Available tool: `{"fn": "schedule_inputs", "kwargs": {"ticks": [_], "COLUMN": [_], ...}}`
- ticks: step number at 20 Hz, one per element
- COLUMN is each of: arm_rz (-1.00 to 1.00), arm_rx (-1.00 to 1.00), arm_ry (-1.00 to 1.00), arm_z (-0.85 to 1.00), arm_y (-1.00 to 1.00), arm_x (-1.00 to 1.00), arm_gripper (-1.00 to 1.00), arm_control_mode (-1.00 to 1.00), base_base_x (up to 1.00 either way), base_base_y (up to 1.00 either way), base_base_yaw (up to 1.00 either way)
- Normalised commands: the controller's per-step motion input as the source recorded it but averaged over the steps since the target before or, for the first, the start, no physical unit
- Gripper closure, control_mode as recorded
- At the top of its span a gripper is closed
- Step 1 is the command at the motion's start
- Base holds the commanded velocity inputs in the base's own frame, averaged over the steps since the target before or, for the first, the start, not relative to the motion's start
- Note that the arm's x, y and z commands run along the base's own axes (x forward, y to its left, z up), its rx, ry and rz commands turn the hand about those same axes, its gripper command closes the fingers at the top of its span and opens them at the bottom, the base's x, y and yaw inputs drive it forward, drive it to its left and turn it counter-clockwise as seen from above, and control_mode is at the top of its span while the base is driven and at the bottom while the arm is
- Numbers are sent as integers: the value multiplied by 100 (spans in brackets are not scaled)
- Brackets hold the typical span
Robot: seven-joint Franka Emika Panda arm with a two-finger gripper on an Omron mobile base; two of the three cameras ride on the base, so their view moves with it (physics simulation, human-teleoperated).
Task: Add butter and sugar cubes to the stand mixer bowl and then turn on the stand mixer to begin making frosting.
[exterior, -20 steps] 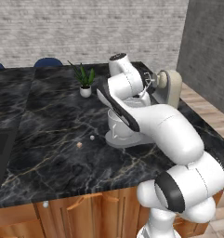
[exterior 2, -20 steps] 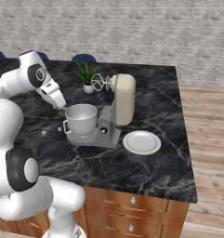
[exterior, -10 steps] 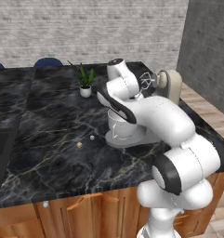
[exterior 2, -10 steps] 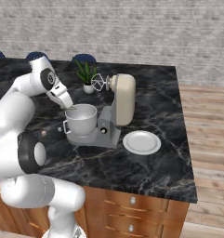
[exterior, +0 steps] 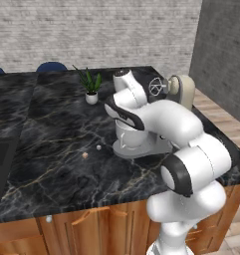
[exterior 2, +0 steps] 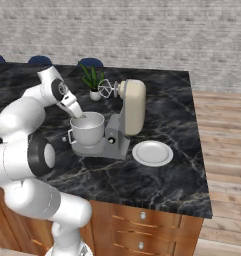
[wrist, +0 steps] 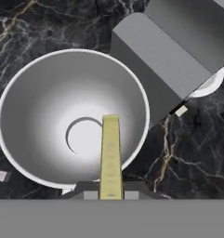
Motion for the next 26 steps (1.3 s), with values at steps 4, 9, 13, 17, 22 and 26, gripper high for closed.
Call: {"fn": "schedule_inputs", "kwargs": {"ticks": [4,9,13,17,22,26], "arm_rz": [0,0,0,0,0,0], "arm_rx": [0,0,0,0,0,0], "arm_ry": [0,0,0,0,0,1], "arm_z": [-28,-14,-25,-31,-21,-14], "arm_y": [-1,-1,-1,0,0,0], "arm_x": [33,23,26,27,35,28], "arm_gripper": [100,100,100,100,100,100], "arm_control_mode": [-100,-100,-100,-100,-100,-100], "base_base_x": [0,0,0,0,0,0], "base_base_y": [0,0,0,0,0,0], "base_base_yaw": [0,0,0,0,0,0]}}
